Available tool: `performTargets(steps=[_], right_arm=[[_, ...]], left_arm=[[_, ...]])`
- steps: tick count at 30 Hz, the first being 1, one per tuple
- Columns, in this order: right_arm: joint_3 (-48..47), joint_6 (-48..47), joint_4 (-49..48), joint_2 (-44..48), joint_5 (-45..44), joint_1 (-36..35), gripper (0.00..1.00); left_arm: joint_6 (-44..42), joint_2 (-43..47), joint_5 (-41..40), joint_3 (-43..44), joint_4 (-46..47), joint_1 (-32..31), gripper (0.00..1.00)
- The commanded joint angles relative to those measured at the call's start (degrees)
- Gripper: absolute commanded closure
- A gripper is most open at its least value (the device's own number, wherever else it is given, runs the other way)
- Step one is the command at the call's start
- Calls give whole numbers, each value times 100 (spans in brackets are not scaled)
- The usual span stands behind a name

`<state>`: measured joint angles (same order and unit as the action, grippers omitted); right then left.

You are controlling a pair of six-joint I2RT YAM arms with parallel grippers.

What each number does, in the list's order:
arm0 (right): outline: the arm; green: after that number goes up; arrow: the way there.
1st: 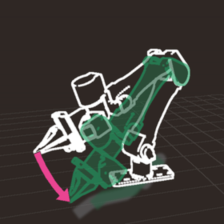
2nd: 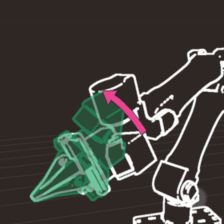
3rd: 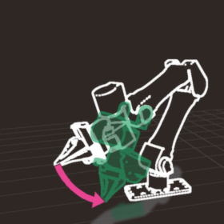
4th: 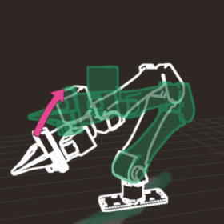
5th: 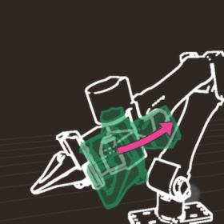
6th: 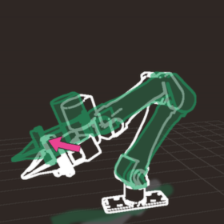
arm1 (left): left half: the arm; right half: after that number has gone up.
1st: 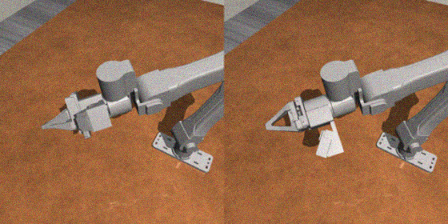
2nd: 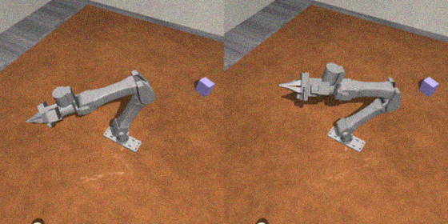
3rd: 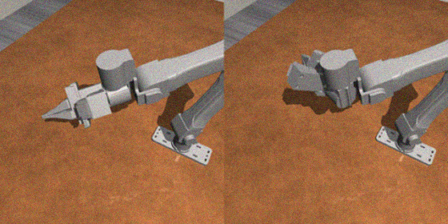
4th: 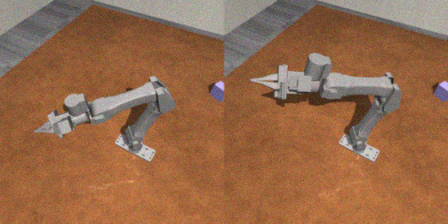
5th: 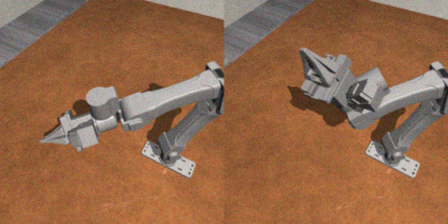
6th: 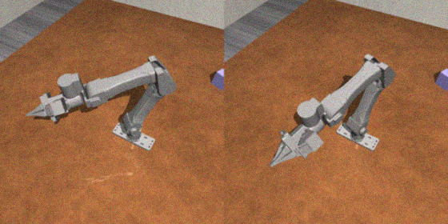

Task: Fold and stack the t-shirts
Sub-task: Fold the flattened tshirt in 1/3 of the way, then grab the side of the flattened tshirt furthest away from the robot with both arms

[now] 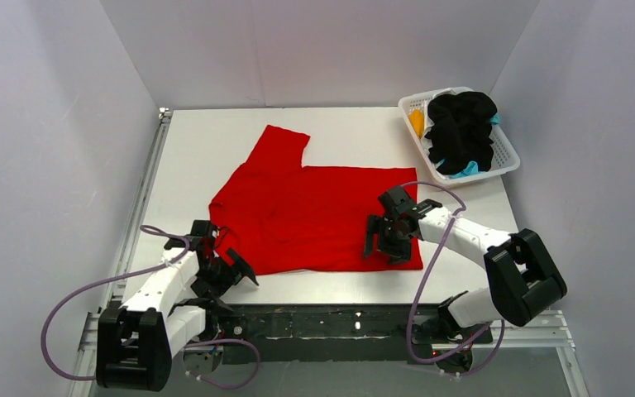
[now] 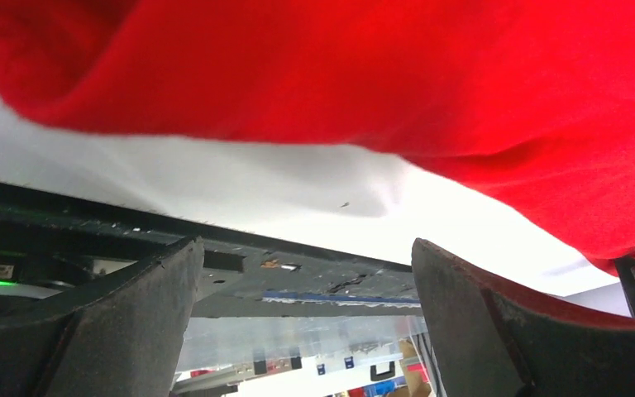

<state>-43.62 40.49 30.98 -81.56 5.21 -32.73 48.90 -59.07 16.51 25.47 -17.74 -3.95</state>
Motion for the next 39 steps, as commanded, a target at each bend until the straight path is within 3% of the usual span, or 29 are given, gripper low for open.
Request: performTargets(steps=[1, 6, 12, 17, 21, 24, 30, 39], right_arm=[[276, 106, 776, 228, 291, -155, 16], [344, 108, 969, 507, 333, -225, 16], [-508, 35, 1487, 1009, -300, -225, 15], [-878, -83, 734, 842, -927, -207, 13], [-1120, -168, 139, 129, -1350, -169, 13], [-1232, -237, 143, -409, -1653, -163, 14], [-634, -211, 232, -528, -1655, -163, 13], [467, -42, 247, 69, -483, -211, 14]], left_arm=[[11, 141, -45, -68, -1113, -27, 2], [-130, 654, 146, 389, -1606, -36, 2], [-267, 878, -37, 1262, -1381, -58, 2], [-287, -271, 36, 1742, -39, -54, 2], [-218, -1741, -123, 2043, 661, -41, 2], [-94, -2543, 187, 2096, 1201, -44, 2], [-396, -2471, -287, 1661, 780, -76, 2], [-193, -1415, 288, 170, 205, -109, 2]])
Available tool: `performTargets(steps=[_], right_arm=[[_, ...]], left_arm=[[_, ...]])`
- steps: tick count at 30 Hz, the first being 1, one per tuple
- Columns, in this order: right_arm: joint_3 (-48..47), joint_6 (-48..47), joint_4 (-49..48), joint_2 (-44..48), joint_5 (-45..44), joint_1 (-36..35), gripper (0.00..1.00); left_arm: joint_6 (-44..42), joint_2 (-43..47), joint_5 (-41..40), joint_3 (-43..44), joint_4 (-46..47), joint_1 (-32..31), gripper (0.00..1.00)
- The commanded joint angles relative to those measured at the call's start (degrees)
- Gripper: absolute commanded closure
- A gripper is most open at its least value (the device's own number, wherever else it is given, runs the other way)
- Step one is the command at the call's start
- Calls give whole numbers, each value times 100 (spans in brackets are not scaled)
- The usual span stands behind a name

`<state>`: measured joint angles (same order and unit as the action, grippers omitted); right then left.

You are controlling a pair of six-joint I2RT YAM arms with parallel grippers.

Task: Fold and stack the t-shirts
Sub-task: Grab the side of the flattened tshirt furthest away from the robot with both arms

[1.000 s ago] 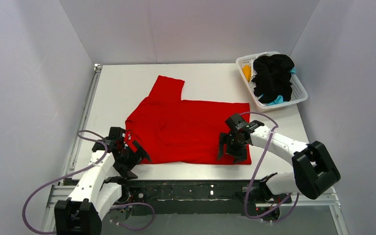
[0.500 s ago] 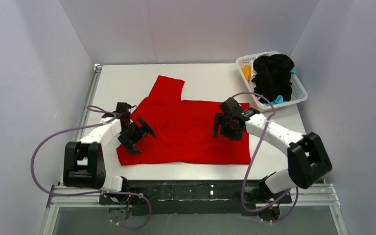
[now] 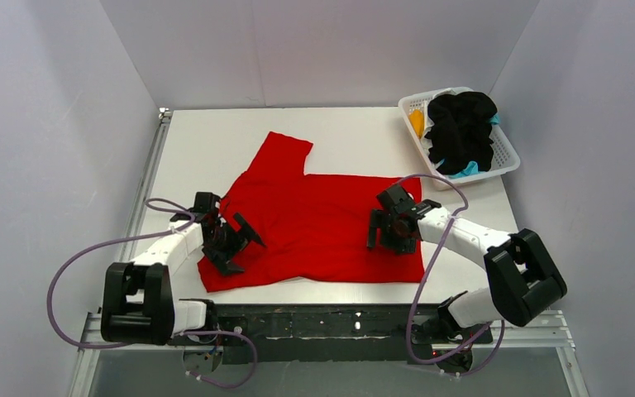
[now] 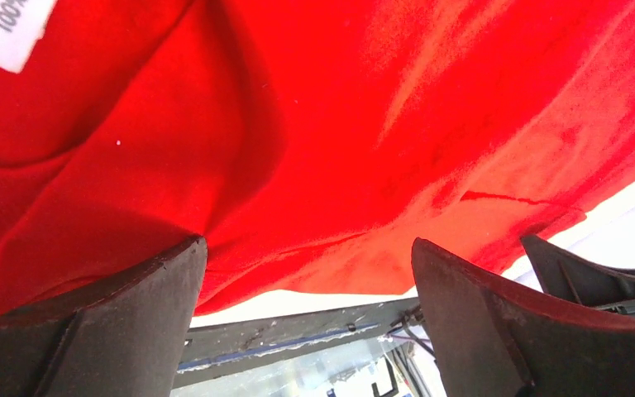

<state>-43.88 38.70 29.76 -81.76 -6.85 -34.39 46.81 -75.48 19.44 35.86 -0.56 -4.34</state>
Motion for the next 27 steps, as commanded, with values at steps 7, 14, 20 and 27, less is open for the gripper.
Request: performTargets(steps=[7, 14, 20, 27], right_arm=[[564, 249, 820, 508, 912, -127, 14], [521, 570, 1307, 718, 719, -138, 14], [402, 562, 1116, 696, 526, -137, 13], [51, 466, 1114, 354, 357, -133, 13]], left_arm=[[-166, 1000, -925, -968, -2332, -76, 2], [-194, 730, -1411, -493, -2491, -76, 2], [-334, 366, -1071, -142, -2043, -76, 2], [-438, -3, -968, 283, -1979, -76, 2]])
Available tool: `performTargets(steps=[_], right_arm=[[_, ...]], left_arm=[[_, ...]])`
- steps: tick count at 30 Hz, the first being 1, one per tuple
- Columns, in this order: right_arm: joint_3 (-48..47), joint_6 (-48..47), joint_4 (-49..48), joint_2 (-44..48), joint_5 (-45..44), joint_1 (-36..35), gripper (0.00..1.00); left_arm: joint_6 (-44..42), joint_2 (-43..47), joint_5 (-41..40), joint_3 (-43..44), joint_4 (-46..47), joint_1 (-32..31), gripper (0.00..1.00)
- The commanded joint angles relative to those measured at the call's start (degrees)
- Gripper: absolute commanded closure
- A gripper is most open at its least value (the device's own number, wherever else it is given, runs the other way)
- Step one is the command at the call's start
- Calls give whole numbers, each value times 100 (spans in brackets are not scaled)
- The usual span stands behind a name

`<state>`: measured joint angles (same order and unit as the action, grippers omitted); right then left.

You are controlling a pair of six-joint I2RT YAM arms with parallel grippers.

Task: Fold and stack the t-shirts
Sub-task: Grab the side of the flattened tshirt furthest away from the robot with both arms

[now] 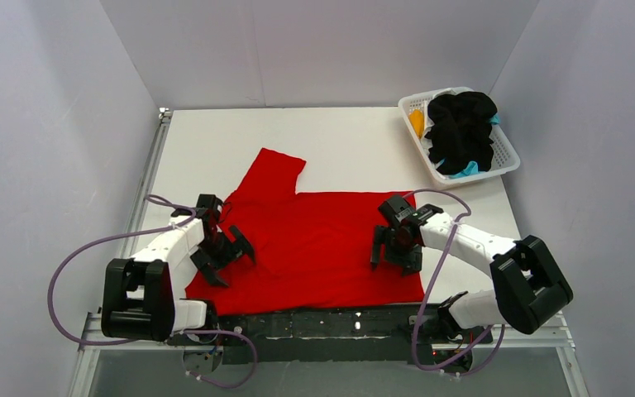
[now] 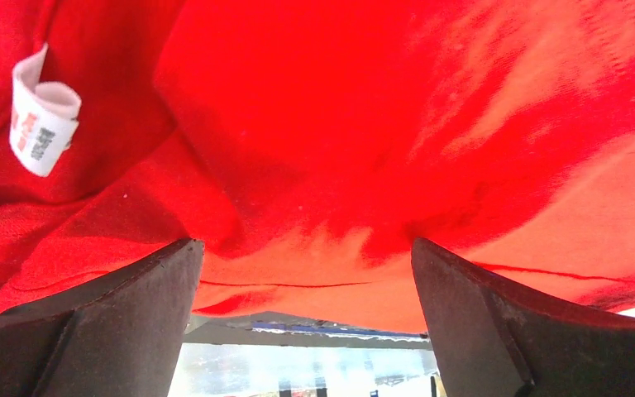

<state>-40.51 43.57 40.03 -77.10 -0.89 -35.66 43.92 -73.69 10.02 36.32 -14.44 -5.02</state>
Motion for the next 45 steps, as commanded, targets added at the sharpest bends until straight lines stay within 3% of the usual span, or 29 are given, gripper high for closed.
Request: performTargets(steps=[1, 8, 12, 15, 18, 23, 26, 29, 35, 40, 45], right_arm=[[-370, -72, 124, -56, -288, -11, 13], [-1500, -349, 615, 453, -715, 4, 7], [-1934, -233, 534, 590, -1140, 166, 2], [-2015, 62, 193, 608, -1270, 368, 2], [-2026, 129, -202, 618, -1092, 558, 2], [-1926, 4, -187, 652, -1339, 806, 2], [-1740, -2, -218, 711, -1316, 961, 3], [-1592, -32, -323, 716, -1090, 1074, 4], [-1480, -50, -297, 703, -1034, 1169, 5], [-1432, -85, -385, 612, -1007, 1219, 5], [-1546, -134, -345, 364, -857, 1237, 6]], left_arm=[[-147, -159, -55, 280, -603, -8, 2], [-95, 397, -130, 1027, -841, -8, 2], [-64, 2, -57, 1967, -681, -8, 2], [-168, -1142, 364, 3096, -458, -8, 2], [-528, -2718, 756, 4797, -761, -23, 2], [-1176, -5286, 564, 7712, -1172, -26, 2], [-1341, -6313, 617, 8953, -1071, -26, 2], [-1320, -6801, 516, 9333, -485, -26, 2], [-1445, -6863, 331, 8759, 688, -41, 2], [-1859, -7128, 149, 8992, 595, -122, 2], [-2204, -7583, 66, 9746, -483, -356, 2]])
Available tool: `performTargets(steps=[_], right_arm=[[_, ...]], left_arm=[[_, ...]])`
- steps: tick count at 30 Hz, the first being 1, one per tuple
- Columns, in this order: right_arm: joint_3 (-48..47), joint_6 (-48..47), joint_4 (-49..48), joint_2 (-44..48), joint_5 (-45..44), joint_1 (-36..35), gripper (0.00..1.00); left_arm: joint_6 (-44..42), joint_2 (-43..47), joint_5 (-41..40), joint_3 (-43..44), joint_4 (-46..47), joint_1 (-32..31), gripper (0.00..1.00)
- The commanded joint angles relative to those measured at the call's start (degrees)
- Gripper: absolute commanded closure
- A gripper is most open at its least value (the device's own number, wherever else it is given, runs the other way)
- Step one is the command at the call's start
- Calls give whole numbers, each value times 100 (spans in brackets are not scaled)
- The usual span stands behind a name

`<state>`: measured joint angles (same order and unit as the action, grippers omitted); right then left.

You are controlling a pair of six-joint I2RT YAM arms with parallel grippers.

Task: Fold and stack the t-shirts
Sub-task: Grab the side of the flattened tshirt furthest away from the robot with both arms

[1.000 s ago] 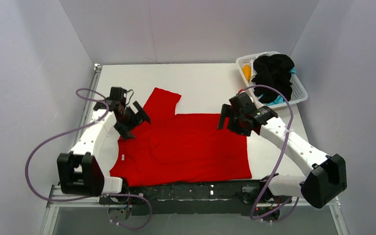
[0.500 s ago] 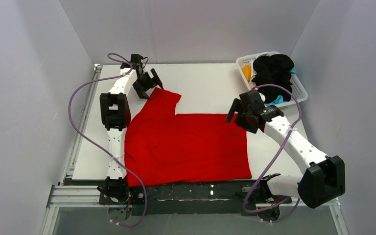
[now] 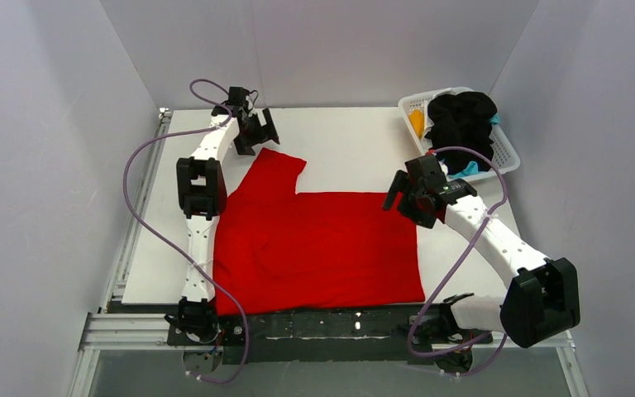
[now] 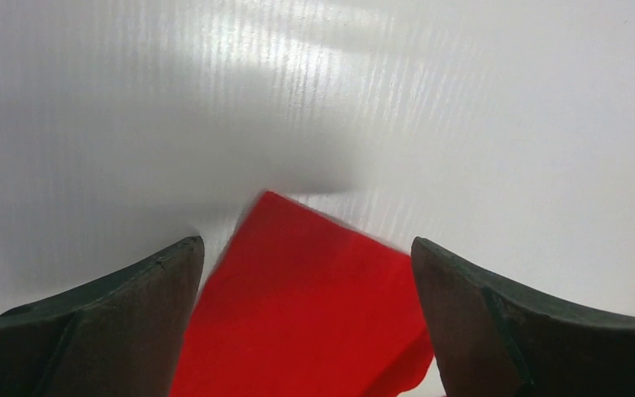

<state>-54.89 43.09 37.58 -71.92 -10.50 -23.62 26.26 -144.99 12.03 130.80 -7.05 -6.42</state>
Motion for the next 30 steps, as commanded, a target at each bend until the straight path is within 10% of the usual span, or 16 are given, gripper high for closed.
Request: performTargets(steps=[1, 17, 30], right_arm=[[-113, -92, -106, -183, 131, 33, 7], [50, -118, -177, -173, 142, 41, 9], [-134, -187, -124, -386, 12, 64, 9]], left_arm=[[-473, -463, -155, 285, -1384, -241, 2], [-1403, -779, -1574, 726, -3032, -674, 43], [-1598, -896, -1475, 990, -2652, -670, 87]])
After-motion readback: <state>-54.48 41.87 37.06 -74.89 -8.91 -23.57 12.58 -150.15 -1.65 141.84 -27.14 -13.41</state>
